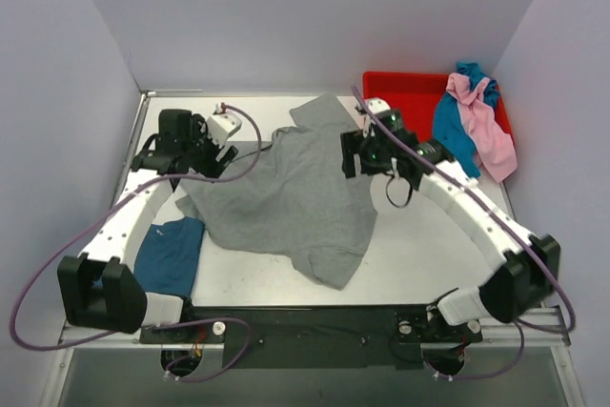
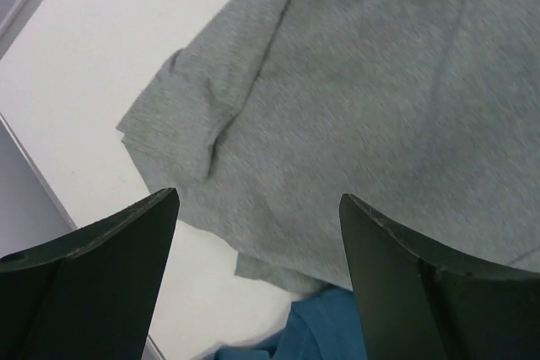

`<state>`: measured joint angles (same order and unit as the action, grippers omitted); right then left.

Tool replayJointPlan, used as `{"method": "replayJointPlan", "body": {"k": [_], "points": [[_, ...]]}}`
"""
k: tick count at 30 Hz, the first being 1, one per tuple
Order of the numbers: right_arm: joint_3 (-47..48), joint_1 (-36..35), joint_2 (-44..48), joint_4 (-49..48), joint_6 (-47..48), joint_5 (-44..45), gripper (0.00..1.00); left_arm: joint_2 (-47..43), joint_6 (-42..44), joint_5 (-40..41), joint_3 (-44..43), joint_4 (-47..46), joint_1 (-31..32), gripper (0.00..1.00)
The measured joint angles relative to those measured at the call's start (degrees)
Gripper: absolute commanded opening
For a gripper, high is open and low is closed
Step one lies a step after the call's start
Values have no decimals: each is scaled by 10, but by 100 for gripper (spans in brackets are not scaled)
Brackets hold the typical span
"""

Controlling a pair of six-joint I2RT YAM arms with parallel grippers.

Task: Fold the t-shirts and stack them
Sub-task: Move the tshirt to the center of the board, then flatten out the tshirt

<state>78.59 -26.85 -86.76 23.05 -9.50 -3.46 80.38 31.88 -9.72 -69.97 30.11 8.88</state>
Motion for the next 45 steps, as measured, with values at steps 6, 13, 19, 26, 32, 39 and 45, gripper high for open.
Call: {"method": "replayJointPlan", "body": {"k": [6,13,19,26,32,39,45], "points": [[-193,-89,141,12,-87,37,67,-71,23,-19,91,32,1,88],[-360,-252,83,8,-216,14,65,-71,12,-14,146,69,1,87],[-356,-298,9,-46,-266,1,0,-76,3,-10,160,81,1,87],[-350,-289,11,-54,-267,2,0,-89,22,-32,160,143,4,86],[-307,-211,162,7,-221,33,0,-95,46,-50,169,172,51,86],[-254,-121,301,13,-170,49,0,-89,44,-2,261,98,217,86],[-253,-94,289,34,-144,42,0,-27,33,48,291,7,245,72]]}}
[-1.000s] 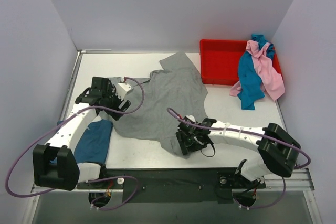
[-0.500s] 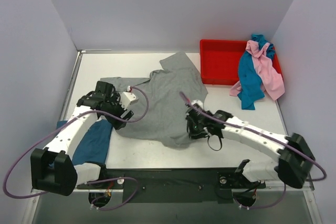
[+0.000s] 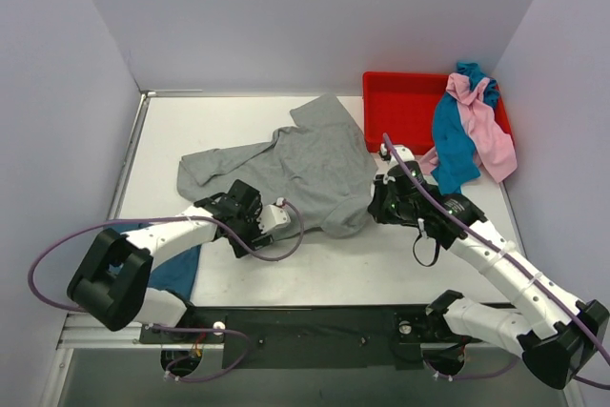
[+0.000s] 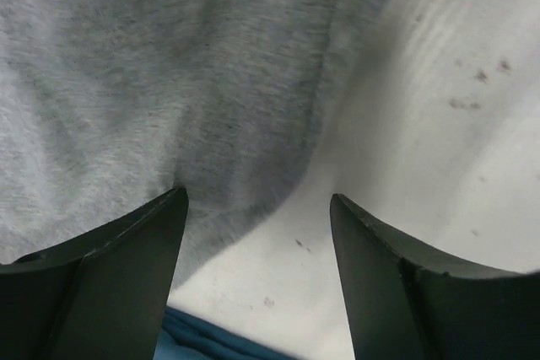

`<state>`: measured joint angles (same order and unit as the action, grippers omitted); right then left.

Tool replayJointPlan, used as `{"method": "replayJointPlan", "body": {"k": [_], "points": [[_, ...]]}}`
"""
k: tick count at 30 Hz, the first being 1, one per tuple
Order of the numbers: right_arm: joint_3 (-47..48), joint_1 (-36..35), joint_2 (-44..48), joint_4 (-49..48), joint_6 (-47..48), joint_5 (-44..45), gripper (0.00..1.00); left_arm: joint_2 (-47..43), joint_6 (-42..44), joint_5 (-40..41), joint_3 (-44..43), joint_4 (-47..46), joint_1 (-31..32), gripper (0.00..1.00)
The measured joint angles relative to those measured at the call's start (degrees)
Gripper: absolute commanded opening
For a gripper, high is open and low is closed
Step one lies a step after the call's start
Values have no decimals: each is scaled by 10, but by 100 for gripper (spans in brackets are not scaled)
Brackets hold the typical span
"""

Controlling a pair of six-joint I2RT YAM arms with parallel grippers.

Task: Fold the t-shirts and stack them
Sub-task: Flatten out the tshirt

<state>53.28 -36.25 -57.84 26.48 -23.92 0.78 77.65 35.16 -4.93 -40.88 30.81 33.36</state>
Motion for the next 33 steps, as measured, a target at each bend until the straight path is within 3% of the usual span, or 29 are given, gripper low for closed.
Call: {"method": "replayJointPlan", "body": {"k": [2,3,4,5,11,16,23,29,33], "points": [[0,6,-1,5,6,-4,0,27,-7,12,5,-34,3,48],[1,10,0,7,10,-5,0,33,-8,17,2,-46,5,20],[2,16,0,9,14,-8,0,38,-11,22,2,-63,6,2],[4,24,0,10,16,-12,0,43,-17,24,0,-70,7,0],[26,70,15,18,44,-27,0,35,-17,38,-16,-79,-42,0],[65,81,36,32,73,-46,0,-10,-41,38,-169,-24,-144,0],[148,81,127,52,104,-64,0,-124,-64,1,-369,101,-151,0],[162,81,235,63,108,-114,0,-142,-94,-79,-433,263,-156,0],[158,81,245,70,110,-123,0,-108,-110,-103,-462,330,-162,0]]}}
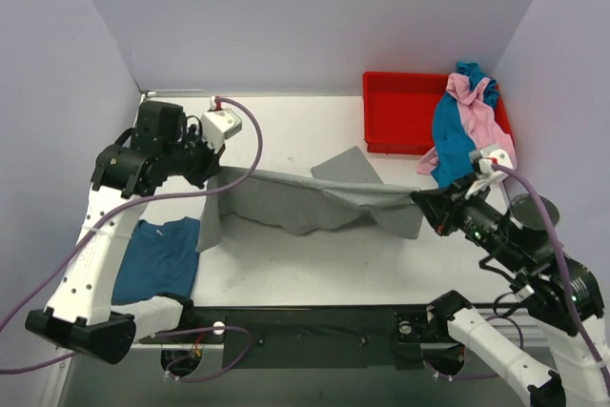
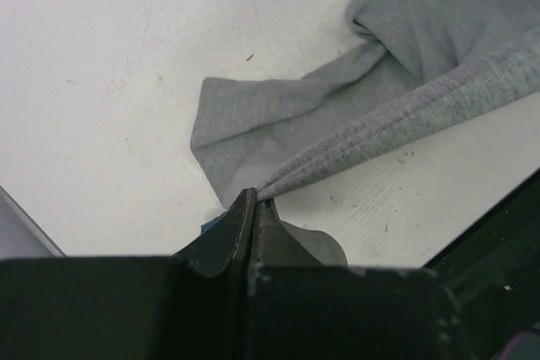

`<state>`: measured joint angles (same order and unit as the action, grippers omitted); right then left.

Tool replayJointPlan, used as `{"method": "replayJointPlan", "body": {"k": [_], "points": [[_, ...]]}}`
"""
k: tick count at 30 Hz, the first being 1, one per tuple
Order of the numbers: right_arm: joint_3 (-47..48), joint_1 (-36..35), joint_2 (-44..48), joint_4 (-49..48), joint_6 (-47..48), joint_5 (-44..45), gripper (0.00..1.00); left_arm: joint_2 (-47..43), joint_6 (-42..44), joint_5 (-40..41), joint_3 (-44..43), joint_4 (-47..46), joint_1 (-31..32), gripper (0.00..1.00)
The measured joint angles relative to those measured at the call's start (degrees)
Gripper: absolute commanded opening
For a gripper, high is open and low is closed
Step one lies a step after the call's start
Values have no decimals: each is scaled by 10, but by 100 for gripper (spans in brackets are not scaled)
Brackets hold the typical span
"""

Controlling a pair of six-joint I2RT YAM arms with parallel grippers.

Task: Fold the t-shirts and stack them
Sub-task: Flatten out the tshirt

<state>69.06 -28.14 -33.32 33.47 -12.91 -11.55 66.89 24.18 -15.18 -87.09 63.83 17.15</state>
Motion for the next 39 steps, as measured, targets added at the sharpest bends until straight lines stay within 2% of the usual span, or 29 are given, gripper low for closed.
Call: {"method": "replayJointPlan", "body": {"k": [3,5,10,12,16,20,22,24,29,30,31,32,33,34,36,39], "points": [[12,2,-59,-3,16,2,0,53,-8,19,-40,1,-3,0],[54,13,-142,-8,31,-3,0,102,-11,44,-81,-9,-7,0],[238,65,-382,-65,41,-57,0,227,-28,109,-227,-59,-28,0],[296,76,-448,-93,40,-79,0,268,-40,134,-303,-82,-44,0],[383,91,-504,-124,36,-108,0,325,-47,185,-468,-107,-65,0],[480,103,-516,-151,33,-134,0,317,-28,224,-521,-150,-64,0],[501,111,-505,-168,33,-144,0,296,-12,229,-508,-166,-63,0],[488,118,-481,-176,33,-149,0,256,5,221,-447,-189,-62,0],[334,124,-386,-177,30,-166,0,170,64,168,-272,-189,-60,0],[295,124,-367,-172,28,-171,0,158,79,155,-234,-185,-60,3],[264,124,-355,-167,26,-177,0,148,96,141,-196,-179,-60,10],[223,124,-337,-164,24,-183,0,142,112,127,-158,-172,-60,28],[185,124,-324,-160,22,-189,0,139,130,111,-122,-165,-60,39],[148,124,-312,-155,20,-193,0,138,148,96,-84,-160,-58,58],[85,125,-297,-147,17,-197,0,139,180,74,-6,-156,-49,68],[29,129,-293,-139,12,-198,0,148,201,76,113,-166,-4,69]]}}
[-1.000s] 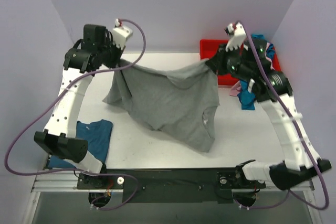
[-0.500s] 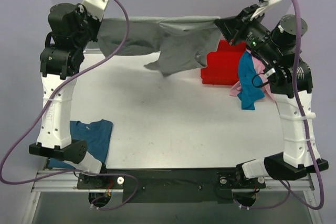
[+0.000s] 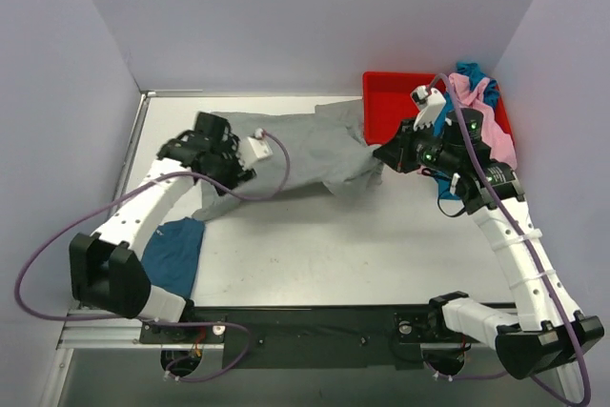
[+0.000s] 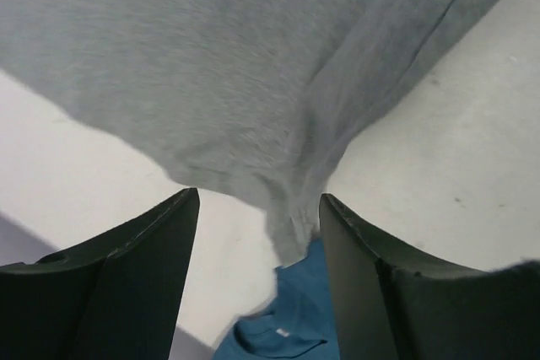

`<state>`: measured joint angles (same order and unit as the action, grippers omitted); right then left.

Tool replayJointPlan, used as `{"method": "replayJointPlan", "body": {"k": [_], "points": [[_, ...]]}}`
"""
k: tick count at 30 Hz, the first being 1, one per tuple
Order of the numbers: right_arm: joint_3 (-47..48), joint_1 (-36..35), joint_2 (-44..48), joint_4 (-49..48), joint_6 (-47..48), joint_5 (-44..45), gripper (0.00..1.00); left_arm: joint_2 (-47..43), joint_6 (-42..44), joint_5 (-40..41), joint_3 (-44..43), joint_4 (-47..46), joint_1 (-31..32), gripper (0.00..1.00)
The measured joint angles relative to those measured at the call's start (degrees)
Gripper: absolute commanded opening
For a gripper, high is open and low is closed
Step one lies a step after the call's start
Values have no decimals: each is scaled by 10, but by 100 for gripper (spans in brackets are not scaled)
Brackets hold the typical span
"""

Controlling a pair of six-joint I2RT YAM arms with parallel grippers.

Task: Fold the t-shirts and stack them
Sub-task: Flatten out the tshirt

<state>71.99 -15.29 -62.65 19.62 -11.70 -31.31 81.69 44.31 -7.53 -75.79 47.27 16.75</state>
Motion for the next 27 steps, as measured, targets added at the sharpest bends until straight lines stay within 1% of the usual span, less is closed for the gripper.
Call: {"method": "replayJointPlan", "body": {"k": [3,5,6,12,16,18,20,23,27], "points": [[-21,1,-13,4,-1,3,0,30,6,2,71,-8,58,69],[-25,3,-25,6,-1,11,0,38,6,-2,90,-8,74,66],[-26,5,-31,6,0,17,0,37,6,-3,99,-9,76,64],[-32,22,-55,12,9,42,0,3,26,14,187,-39,69,62],[-35,26,-61,13,11,52,0,15,25,-3,203,-32,83,62],[-36,27,-65,14,12,57,0,15,10,-14,207,-34,113,62],[-39,28,-66,15,13,61,0,14,-9,-26,219,-38,161,63],[-41,33,-66,21,13,66,0,15,-33,-33,256,-49,218,63],[-41,34,-66,22,13,69,0,22,-49,-2,313,-62,247,63]]}}
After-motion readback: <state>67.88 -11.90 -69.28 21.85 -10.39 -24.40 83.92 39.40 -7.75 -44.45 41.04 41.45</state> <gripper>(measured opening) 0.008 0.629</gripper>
